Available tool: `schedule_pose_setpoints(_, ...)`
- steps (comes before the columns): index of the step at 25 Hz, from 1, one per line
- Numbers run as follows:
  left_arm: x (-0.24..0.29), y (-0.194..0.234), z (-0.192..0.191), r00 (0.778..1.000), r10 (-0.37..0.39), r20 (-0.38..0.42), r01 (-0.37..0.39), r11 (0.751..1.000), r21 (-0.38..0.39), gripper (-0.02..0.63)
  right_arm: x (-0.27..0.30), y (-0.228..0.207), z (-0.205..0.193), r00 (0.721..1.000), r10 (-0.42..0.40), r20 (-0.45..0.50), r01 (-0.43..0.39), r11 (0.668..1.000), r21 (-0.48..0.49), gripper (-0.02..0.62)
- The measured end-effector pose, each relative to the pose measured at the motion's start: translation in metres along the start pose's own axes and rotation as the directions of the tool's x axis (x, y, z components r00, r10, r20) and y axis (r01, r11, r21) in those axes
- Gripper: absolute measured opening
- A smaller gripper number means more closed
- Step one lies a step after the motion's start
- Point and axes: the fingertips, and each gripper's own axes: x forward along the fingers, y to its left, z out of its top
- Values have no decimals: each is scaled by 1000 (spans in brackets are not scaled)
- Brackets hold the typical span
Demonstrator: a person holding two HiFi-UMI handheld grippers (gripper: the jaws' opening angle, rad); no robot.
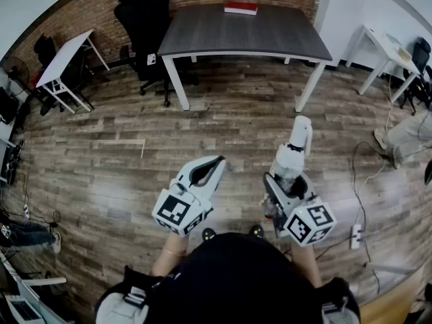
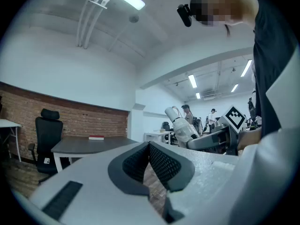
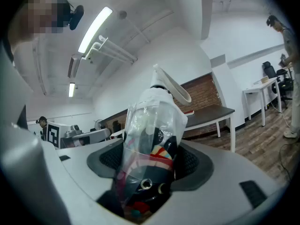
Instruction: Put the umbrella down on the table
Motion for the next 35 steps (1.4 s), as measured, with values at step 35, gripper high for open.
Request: schedule_pose_setpoints(35, 82, -72, -11, 999, -27, -27, 27, 1000, 14, -3, -61, -101, 12, 999, -52, -5, 52, 998, 43, 298)
